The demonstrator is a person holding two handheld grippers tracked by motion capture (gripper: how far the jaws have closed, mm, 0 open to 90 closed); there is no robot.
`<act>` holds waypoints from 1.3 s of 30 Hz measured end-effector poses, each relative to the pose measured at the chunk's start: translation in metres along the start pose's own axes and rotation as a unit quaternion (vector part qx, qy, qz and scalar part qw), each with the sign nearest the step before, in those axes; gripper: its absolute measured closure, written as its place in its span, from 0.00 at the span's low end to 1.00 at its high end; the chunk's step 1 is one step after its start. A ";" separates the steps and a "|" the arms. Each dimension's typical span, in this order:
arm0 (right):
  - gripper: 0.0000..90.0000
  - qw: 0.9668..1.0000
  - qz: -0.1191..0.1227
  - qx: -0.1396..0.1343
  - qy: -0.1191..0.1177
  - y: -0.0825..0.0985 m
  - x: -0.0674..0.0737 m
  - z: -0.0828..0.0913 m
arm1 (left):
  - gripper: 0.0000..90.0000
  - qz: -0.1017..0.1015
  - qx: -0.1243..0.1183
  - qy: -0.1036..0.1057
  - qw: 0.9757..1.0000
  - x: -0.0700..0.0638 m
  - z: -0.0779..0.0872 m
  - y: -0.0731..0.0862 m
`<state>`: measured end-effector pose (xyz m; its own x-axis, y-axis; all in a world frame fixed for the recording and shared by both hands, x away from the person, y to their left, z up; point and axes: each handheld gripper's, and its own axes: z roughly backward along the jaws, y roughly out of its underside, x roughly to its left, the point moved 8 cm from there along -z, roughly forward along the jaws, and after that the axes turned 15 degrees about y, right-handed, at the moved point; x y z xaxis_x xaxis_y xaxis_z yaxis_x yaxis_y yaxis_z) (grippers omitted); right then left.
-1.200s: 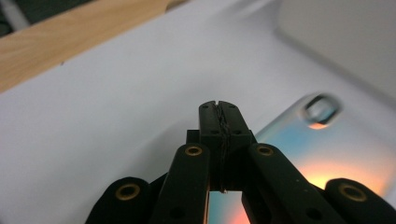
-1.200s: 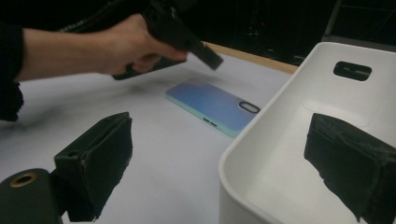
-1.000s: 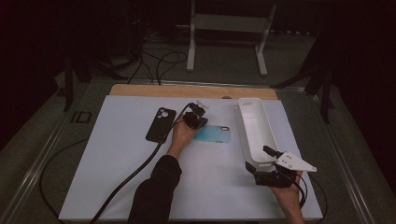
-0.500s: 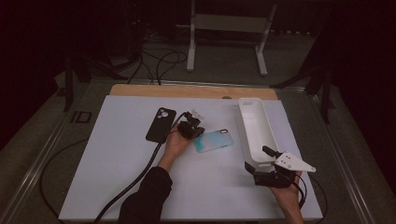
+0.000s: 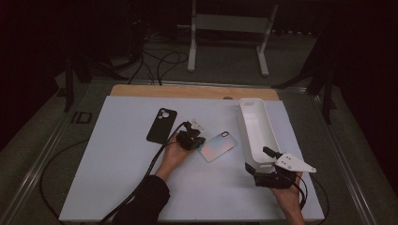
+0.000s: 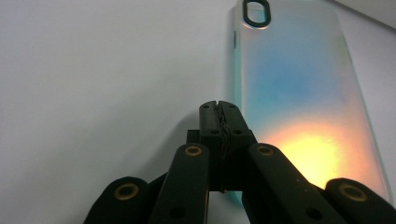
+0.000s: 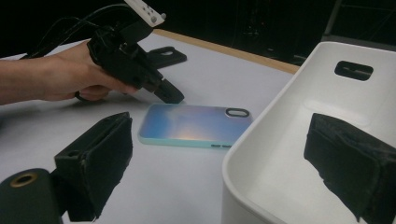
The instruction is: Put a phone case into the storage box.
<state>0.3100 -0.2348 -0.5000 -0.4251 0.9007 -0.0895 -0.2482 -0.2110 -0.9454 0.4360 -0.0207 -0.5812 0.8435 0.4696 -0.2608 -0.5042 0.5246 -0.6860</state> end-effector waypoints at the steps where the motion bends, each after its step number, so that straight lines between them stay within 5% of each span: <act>1: 0.09 1.000 -0.002 0.000 0.001 0.000 -0.001 0.000 | 0.98 0.003 -0.022 -0.008 1.000 0.001 0.010 -0.003; 5: 0.09 1.000 -0.002 0.001 0.000 0.001 -0.002 -0.001 | 0.92 -0.002 -0.060 -0.017 0.998 -0.001 0.036 -0.006; 8: 0.09 1.000 -0.002 0.003 0.001 0.002 -0.002 -0.002 | 0.85 -0.013 -0.102 -0.042 0.994 -0.008 0.080 0.002; 9: 0.09 1.000 -0.002 0.001 0.000 0.001 -0.002 -0.002 | 0.73 -0.014 -0.105 -0.045 0.993 -0.009 0.086 0.003; 11: 0.09 1.000 -0.002 0.002 0.000 0.001 -0.001 -0.002 | 0.66 -0.015 -0.112 -0.050 0.992 -0.013 0.103 0.010; 12: 0.09 1.000 -0.001 0.002 -0.001 0.001 -0.001 -0.002 | 0.63 -0.015 -0.127 -0.059 0.990 -0.018 0.126 0.021; 16: 0.09 1.000 -0.001 0.001 0.000 0.000 -0.001 -0.003 | 0.40 -0.007 -0.140 -0.086 0.986 -0.024 0.154 0.038; 17: 0.09 1.000 0.000 0.001 0.000 0.000 -0.001 -0.003 | 0.40 -0.008 -0.147 -0.104 0.984 -0.028 0.167 0.049; 19: 0.09 1.000 0.000 -0.001 0.000 -0.002 -0.001 -0.003 | 0.23 -0.005 -0.151 -0.133 0.980 -0.031 0.184 0.065; 20: 0.09 1.000 0.000 -0.001 0.000 -0.002 -0.001 -0.003 | 0.19 -0.005 -0.151 -0.133 0.980 -0.031 0.184 0.065; 22: 0.09 1.000 0.005 -0.002 0.002 -0.003 -0.001 -0.003 | 0.14 0.019 -0.176 -0.154 0.972 -0.033 0.208 0.093; 23: 0.09 1.000 0.005 -0.002 0.002 -0.003 -0.001 -0.003 | 0.10 0.019 -0.176 -0.154 0.972 -0.033 0.208 0.093; 24: 0.09 1.000 0.007 -0.003 0.002 -0.003 -0.002 -0.003 | 0.08 0.032 -0.190 -0.157 0.969 -0.032 0.217 0.108; 25: 0.09 1.000 0.007 -0.003 0.002 -0.003 -0.002 -0.003 | 0.08 0.032 -0.190 -0.157 0.969 -0.032 0.217 0.108; 26: 0.09 1.000 0.010 -0.004 0.001 -0.004 -0.002 -0.004 | 0.05 0.038 -0.192 -0.168 0.966 -0.031 0.223 0.120; 29: 0.09 1.000 0.010 -0.006 0.000 -0.005 -0.003 -0.003 | 0.01 0.038 -0.190 -0.171 0.966 -0.031 0.229 0.133; 33: 0.09 1.000 0.020 -0.008 0.000 -0.005 -0.007 -0.003 | 0.00 0.036 -0.194 -0.187 0.962 -0.031 0.237 0.153; 39: 0.09 1.000 0.007 -0.016 0.005 -0.006 -0.010 0.001 | 0.00 0.045 -0.199 -0.189 0.961 -0.027 0.239 0.159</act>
<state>0.3151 -0.2434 -0.4935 -0.4191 0.9017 -0.1061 -0.2136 -0.2116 -0.9537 0.2889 0.2191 -0.5208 0.6344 0.7638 -0.1185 -0.3979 0.1913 -0.8973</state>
